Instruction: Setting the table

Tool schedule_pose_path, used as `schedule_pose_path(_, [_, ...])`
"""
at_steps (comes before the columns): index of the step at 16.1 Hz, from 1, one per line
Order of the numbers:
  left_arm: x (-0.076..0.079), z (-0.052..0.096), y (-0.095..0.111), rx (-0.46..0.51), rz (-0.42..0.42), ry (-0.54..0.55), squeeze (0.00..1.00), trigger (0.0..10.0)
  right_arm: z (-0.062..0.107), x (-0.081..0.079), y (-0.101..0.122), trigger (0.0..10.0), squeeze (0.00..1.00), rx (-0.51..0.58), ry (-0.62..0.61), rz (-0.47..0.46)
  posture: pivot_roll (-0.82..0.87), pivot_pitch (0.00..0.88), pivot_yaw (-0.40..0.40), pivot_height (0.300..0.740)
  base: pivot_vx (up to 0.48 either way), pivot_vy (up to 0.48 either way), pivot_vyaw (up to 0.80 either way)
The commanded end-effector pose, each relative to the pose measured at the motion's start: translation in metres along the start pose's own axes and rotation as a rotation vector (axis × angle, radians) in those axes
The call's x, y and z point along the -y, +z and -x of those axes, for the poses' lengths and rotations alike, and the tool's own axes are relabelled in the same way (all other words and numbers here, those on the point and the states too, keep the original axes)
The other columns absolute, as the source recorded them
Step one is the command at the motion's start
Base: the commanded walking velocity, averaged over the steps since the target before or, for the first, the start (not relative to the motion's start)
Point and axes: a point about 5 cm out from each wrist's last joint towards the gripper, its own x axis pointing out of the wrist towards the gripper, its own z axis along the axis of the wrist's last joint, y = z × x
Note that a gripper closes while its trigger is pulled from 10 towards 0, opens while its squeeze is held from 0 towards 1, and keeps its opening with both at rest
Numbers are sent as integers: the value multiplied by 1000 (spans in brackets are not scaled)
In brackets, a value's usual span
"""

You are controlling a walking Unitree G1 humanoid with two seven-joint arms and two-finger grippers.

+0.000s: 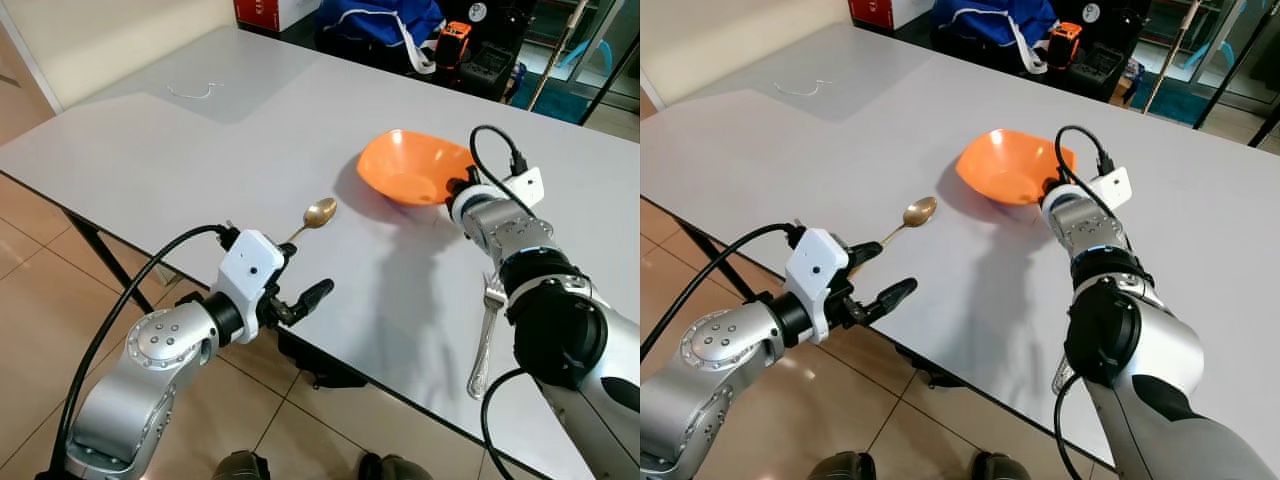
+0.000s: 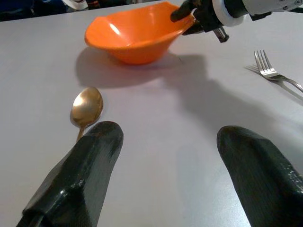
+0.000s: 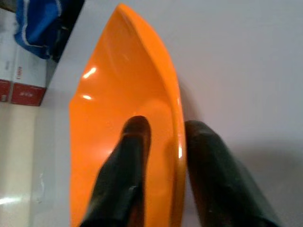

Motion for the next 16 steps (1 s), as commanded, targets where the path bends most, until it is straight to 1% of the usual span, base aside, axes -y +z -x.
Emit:
schedule_pose_path(1, [1, 0, 5, 7, -20, -7, 0, 10000, 0, -7, 2, 10000, 1000, -1, 25, 2, 85, 102, -26, 740, 0, 0, 0])
schedule_pose_path(2, [0, 0, 5, 7, -22, -5, 0, 10000, 1, -7, 4, 10000, 1000, -8, 25, 6, 84, 99, -28, 740, 0, 0, 0])
schedule_pose_path(3, [0, 0, 5, 10, -25, -2, 0, 10000, 1, -4, 7, 10000, 996, -21, 7, 32, 79, 95, -29, 740, 0, 0, 0])
schedule_pose_path(4, [0, 0, 4, 0, -27, 3, 0, 10000, 2, 2, 10, 10000, 0, -32, -9, 45, 73, 90, -27, 740, 0, 0, 0])
schedule_pose_path(7, [2, -3, 1, -7, -21, 3, 0, 10000, 5, 22, 20, 10000, 0, -46, -27, 38, 52, 78, -11, 740, 0, 0, 0])
schedule_pose_path(8, [1, -5, 3, 11, -25, 24, 0, 10000, 8, 28, 27, 10000, 0, -46, -20, 36, 49, 71, -13, 740, 0, 0, 0])
schedule_pose_path(9, [-1, -7, 6, 36, -36, 53, 0, 10000, 12, 31, 31, 10000, 0, -49, -13, 38, 48, 70, -13, 740, 0, 0, 0])
schedule_pose_path(10, [-5, -9, 8, 55, -34, 96, 0, 10000, 17, 31, 34, 10000, 0, -47, 9, 38, 49, 70, -16, 740, 0, 0, 0])
schedule_pose_path(11, [-13, -9, 15, 107, -26, 189, 0, 10000, 31, 21, 39, 10000, 0, -27, 102, 41, 48, 66, -23, 740, 0, 0, 0])
schedule_pose_path(12, [-16, -8, 19, 133, -13, 228, 0, 10000, 42, 13, 42, 10000, 0, 5, 159, 58, 48, 66, -23, 740, 0, 0, 0])
schedule_pose_path(13, [-21, -5, 25, 176, -16, 295, 0, 10000, 66, -3, 48, 10000, 0, 101, 269, 194, 48, 65, -25, 740, 0, 0, 0])
schedule_pose_path(14, [-21, -4, 27, 183, -22, 299, 0, 10000, 78, -11, 49, 10000, 0, 149, 312, 292, 48, 65, -25, 740, 0, 0, 0])
schedule_pose_path(15, [-19, -4, 28, 188, -34, 301, 0, 10000, 101, -22, 43, 10000, 0, 205, 400, 440, 38, 55, -29, 740, 0, 442, 0])
schedule_pose_path(16, [-18, -5, 28, 191, -45, 308, 0, 10000, 117, -26, 39, 10000, 0, 260, 462, 475, 38, 52, -30, 740, 0, 480, 0])
